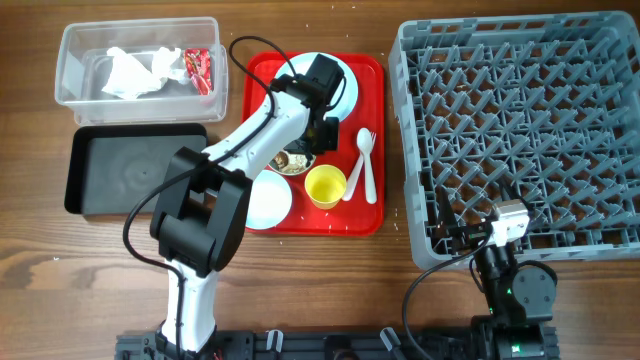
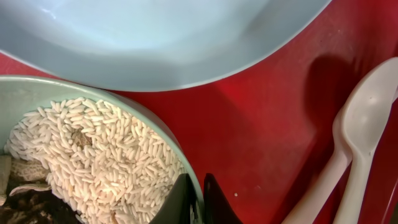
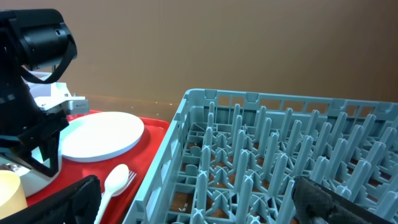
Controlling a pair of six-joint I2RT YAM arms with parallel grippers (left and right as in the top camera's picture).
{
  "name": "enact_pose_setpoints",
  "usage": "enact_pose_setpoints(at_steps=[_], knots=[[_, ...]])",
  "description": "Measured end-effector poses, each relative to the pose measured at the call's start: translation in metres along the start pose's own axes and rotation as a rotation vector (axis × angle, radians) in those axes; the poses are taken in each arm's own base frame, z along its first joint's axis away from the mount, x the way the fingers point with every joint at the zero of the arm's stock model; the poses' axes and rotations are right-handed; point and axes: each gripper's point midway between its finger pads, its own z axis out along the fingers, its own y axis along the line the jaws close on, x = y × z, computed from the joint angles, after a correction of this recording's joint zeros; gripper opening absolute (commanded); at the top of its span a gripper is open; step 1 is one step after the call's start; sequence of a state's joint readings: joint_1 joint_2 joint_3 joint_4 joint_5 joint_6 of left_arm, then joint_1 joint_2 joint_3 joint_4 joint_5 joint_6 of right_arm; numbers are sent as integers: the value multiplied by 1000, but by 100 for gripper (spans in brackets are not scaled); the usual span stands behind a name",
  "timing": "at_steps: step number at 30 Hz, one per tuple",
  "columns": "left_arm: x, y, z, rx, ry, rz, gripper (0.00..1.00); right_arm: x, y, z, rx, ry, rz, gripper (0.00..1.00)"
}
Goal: Sort waste into correct bins and load items into the dishwasher rack
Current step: 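Carry the green bowl over the black tray and tip out the rice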
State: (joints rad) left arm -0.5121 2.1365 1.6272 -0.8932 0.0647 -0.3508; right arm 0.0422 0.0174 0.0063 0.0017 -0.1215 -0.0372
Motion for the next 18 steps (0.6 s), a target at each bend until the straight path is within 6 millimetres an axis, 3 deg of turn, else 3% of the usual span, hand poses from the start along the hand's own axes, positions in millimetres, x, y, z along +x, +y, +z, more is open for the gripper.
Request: enact_pose_setpoints(at_steps=[5, 13, 14, 18], knots=[[-1, 1, -7, -2, -9, -2, 4, 0, 0, 0, 0, 0, 0, 100], [-11, 15, -57, 43, -75, -49, 4, 0, 0, 0, 0, 0, 0, 100], [-15, 24, -76, 62, -101, -78, 4, 0, 0, 0, 0, 0, 0, 100], [-10, 62, -108, 106, -81, -169, 4, 0, 0, 0, 0, 0, 0, 100]])
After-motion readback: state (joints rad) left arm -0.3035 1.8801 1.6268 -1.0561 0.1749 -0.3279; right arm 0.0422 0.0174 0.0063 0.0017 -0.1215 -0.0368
